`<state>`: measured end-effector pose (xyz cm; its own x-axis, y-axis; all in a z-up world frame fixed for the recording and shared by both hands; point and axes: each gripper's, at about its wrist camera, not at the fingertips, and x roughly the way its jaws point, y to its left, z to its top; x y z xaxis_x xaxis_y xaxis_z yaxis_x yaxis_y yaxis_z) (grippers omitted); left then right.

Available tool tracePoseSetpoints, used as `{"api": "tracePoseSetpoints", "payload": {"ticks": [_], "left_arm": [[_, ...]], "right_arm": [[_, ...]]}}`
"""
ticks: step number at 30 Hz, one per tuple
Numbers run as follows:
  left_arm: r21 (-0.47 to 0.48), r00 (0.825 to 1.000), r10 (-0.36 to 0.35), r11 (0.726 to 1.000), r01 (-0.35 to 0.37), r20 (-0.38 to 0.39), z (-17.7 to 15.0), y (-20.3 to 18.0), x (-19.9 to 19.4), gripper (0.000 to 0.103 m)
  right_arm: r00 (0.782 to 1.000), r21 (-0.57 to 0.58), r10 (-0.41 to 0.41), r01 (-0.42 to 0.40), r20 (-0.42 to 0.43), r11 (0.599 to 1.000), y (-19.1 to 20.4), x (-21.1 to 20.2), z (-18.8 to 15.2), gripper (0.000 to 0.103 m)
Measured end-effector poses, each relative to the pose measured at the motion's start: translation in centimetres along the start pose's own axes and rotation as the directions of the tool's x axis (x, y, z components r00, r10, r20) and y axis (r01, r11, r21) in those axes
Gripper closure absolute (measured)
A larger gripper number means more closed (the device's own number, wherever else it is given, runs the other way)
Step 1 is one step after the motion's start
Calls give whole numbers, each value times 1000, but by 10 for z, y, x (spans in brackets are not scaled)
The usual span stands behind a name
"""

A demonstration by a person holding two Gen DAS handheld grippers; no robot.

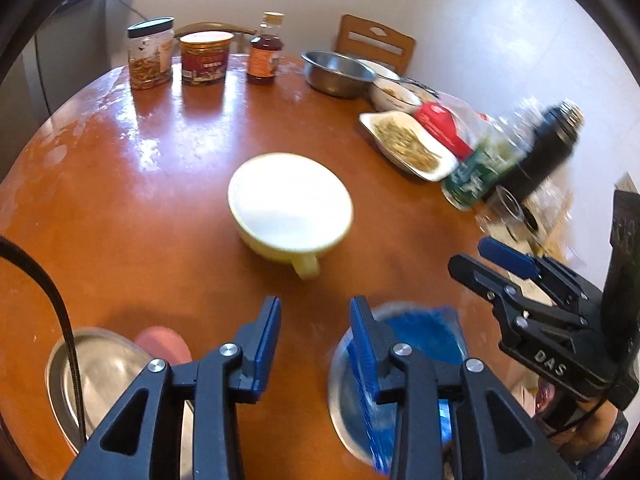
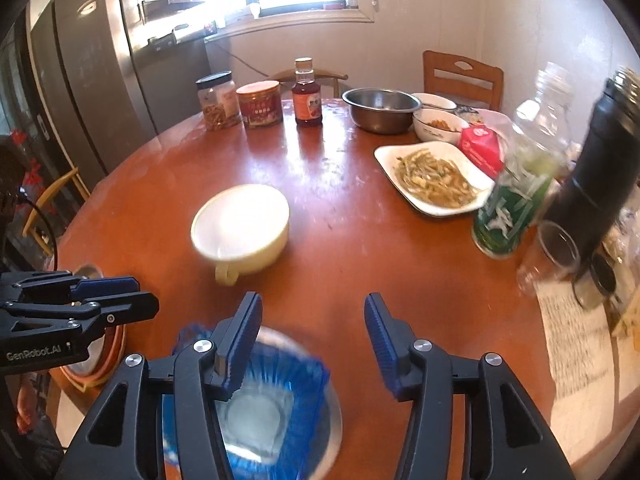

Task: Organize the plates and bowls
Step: 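Move the right tool to the cream handled bowl and close on its rim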

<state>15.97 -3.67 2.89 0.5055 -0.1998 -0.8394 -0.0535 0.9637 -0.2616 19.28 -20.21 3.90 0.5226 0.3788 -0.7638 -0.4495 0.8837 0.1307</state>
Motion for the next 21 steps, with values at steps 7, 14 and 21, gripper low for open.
{"api": "tracePoseSetpoints", "payload": {"ticks": [7, 14, 21], "left_arm": [[-105, 998, 66, 992, -65, 3, 40, 20, 32, 67], [-172, 996, 78, 981, -85, -48, 58, 40, 69, 67], [-163, 993, 84, 982, -96, -84, 59, 44, 93, 75]], "right_arm": [[994, 24, 71, -69, -82, 997, 4, 58, 37, 48], [986, 8, 76, -75, -151, 997, 8, 103, 52, 59], [976, -7, 94, -98, -197, 995, 13, 128, 54, 77]]}}
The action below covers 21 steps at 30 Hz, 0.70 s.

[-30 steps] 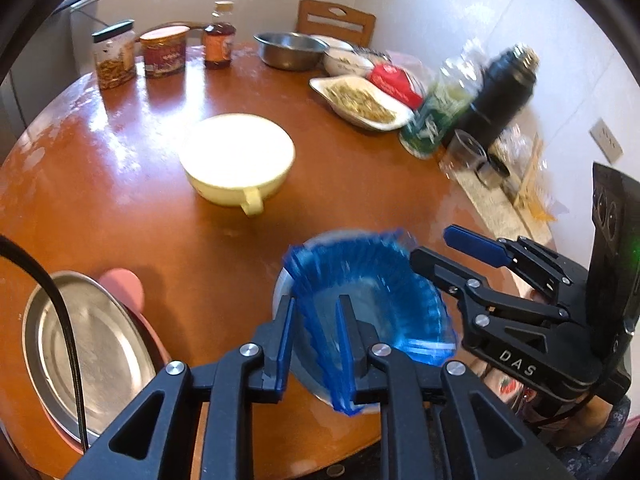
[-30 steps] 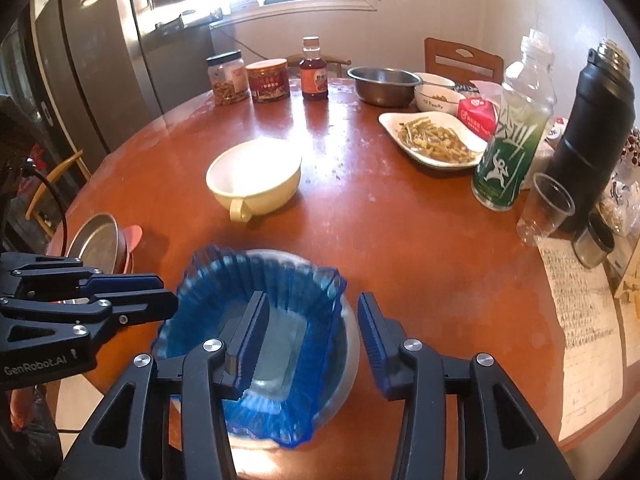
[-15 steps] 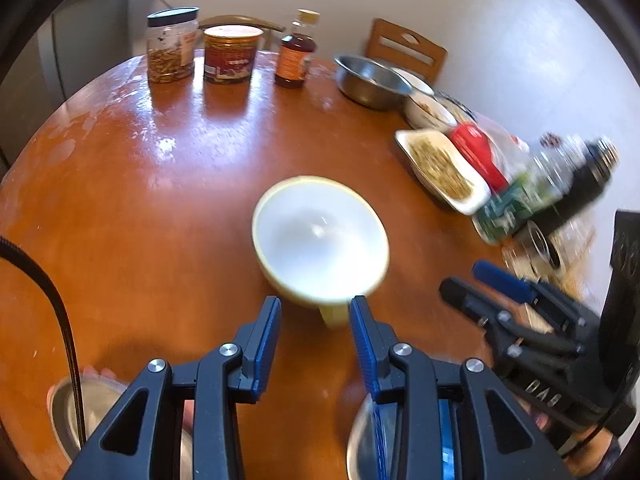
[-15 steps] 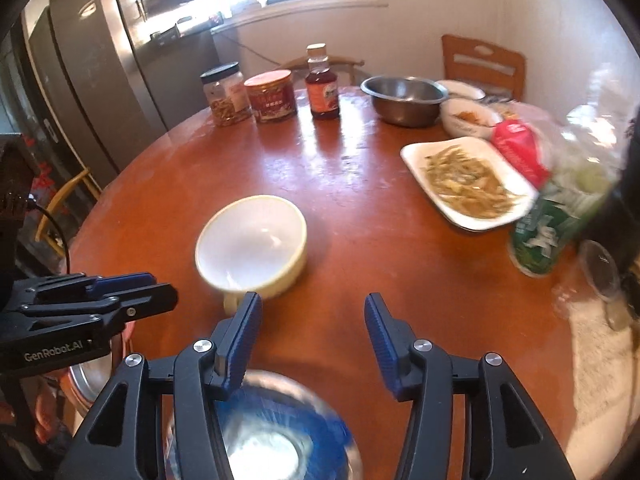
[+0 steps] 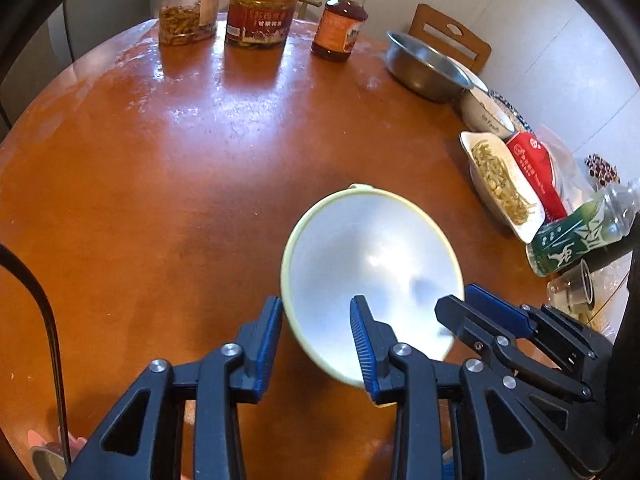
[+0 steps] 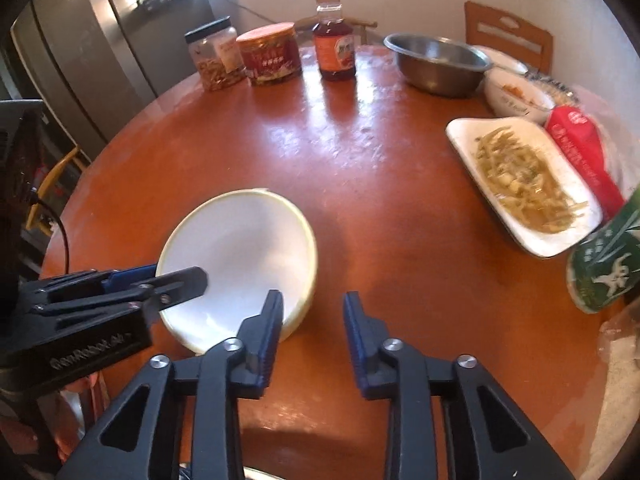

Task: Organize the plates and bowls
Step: 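Move the right tool to the cream handled bowl and close on its rim, then lift the cream bowl with the right tool and lower it into the blue dish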

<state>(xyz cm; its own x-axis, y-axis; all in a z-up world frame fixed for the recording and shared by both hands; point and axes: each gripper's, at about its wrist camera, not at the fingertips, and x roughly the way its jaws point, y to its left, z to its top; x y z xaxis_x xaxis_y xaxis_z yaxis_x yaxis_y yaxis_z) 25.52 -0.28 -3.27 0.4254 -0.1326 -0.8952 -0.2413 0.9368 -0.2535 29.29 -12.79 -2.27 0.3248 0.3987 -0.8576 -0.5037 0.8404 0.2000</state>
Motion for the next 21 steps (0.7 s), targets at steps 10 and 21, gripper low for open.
{"api": "tracePoseSetpoints", "payload": {"ticks": [10, 21], "left_arm": [[8, 999, -34, 999, 34, -6, -9, -2, -9, 77], [79, 993, -82, 994, 75, 81, -40, -26, -79, 77]], "right_arm": [[999, -20, -32, 33, 36, 999, 4, -12, -1, 88], [992, -20, -6, 8, 129, 1000, 7, -76, -20, 88]]}}
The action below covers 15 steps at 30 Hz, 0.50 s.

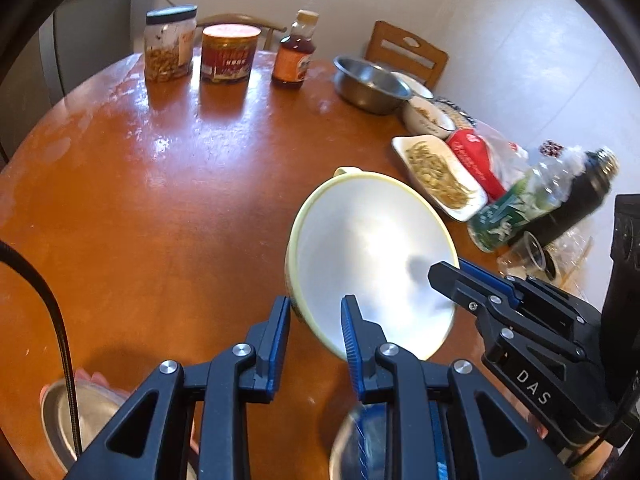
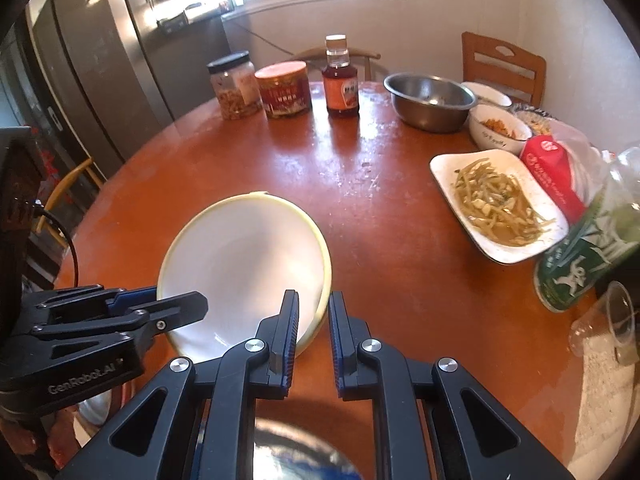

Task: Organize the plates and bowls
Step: 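Lift the cream bowl with the right tool and lower it into the blue dish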

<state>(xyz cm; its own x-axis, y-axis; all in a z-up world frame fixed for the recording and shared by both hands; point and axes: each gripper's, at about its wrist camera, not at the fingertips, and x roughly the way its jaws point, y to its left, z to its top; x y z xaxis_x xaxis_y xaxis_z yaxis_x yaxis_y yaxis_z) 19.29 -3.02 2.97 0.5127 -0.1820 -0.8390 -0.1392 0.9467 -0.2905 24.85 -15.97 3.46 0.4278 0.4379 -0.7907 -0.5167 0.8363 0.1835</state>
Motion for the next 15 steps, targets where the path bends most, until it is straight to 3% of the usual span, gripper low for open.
{"api": "tracePoseSetpoints", "payload": {"ticks": [15], "left_arm": [[107, 998, -63, 992, 65, -19, -78, -46, -42, 74]], "right_arm": [[998, -38, 12, -10, 54, 999, 0, -74, -71, 88]]}}
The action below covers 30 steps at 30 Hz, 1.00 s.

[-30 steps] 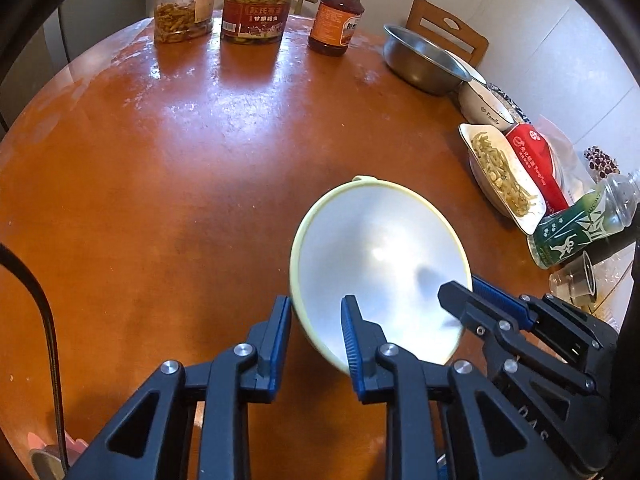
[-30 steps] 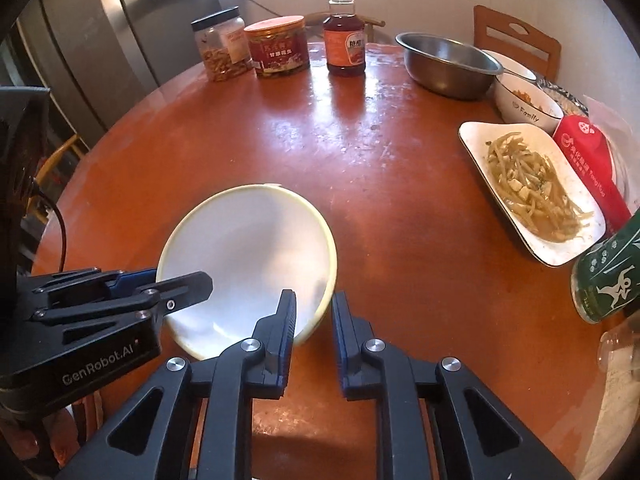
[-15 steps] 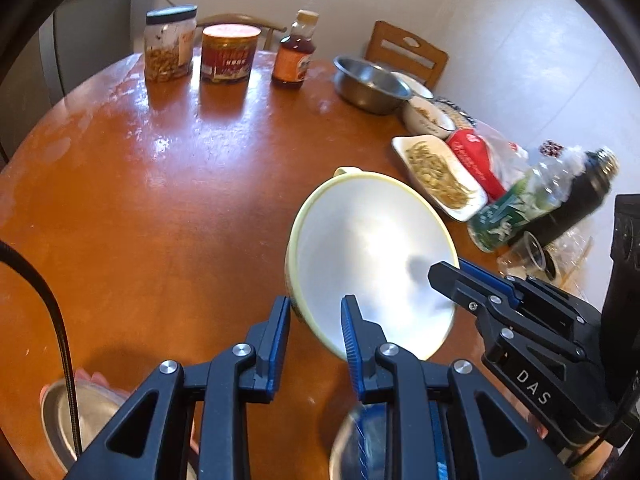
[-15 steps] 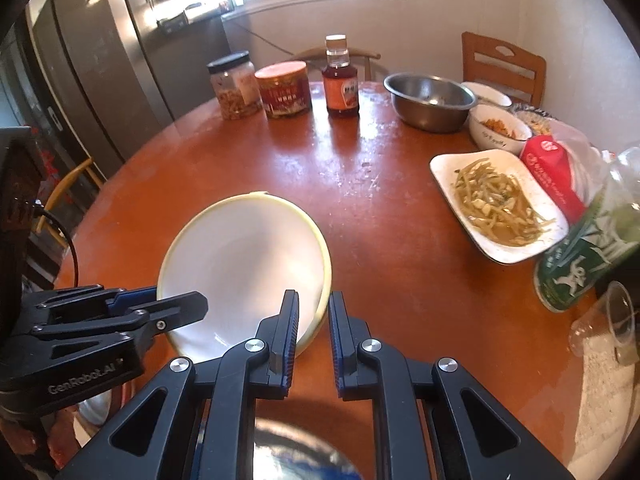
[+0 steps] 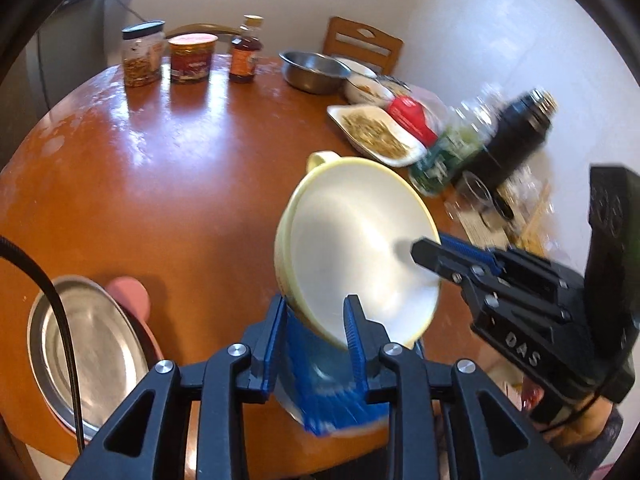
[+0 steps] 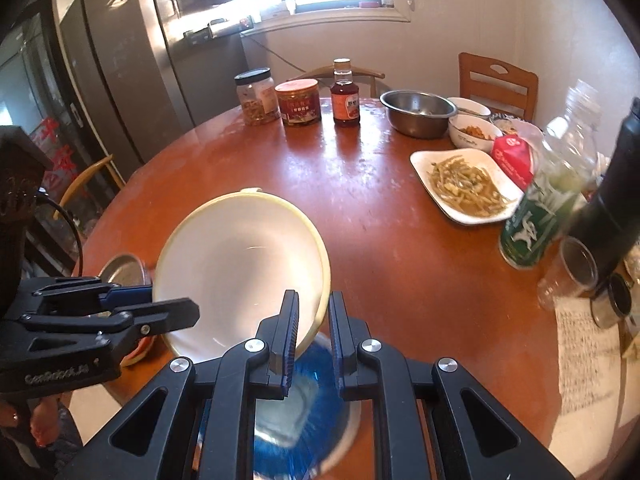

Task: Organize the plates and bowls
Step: 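Lift the cream bowl with the right tool and lower it into the blue dish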

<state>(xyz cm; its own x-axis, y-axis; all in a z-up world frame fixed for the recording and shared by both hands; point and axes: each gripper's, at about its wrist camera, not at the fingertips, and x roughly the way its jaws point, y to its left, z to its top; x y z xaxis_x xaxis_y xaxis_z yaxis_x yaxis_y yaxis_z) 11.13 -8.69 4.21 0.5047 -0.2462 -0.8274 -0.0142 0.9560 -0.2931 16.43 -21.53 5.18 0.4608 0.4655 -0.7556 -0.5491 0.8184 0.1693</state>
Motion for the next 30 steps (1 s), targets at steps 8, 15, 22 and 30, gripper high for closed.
{"api": "tracePoseSetpoints", "payload": {"ticks": [8, 15, 22, 30], "left_arm": [[20, 999, -6, 1000, 7, -51, -32, -17, 7, 74], [29, 998, -3, 1000, 5, -70, -42, -19, 7, 73], [30, 996, -3, 1000, 6, -91, -43, -19, 12, 73], [14, 995, -13, 1000, 14, -102, -42, -11, 15, 72]], "right_arm": [[999, -11, -11, 11, -38, 1000, -7, -5, -32, 88], [999, -10, -1, 0, -54, 1000, -7, -3, -43, 87], [998, -7, -3, 2, -58, 1000, -7, -2, -44, 85], [996, 21, 28, -26, -90, 999, -9, 11, -45, 85]]}}
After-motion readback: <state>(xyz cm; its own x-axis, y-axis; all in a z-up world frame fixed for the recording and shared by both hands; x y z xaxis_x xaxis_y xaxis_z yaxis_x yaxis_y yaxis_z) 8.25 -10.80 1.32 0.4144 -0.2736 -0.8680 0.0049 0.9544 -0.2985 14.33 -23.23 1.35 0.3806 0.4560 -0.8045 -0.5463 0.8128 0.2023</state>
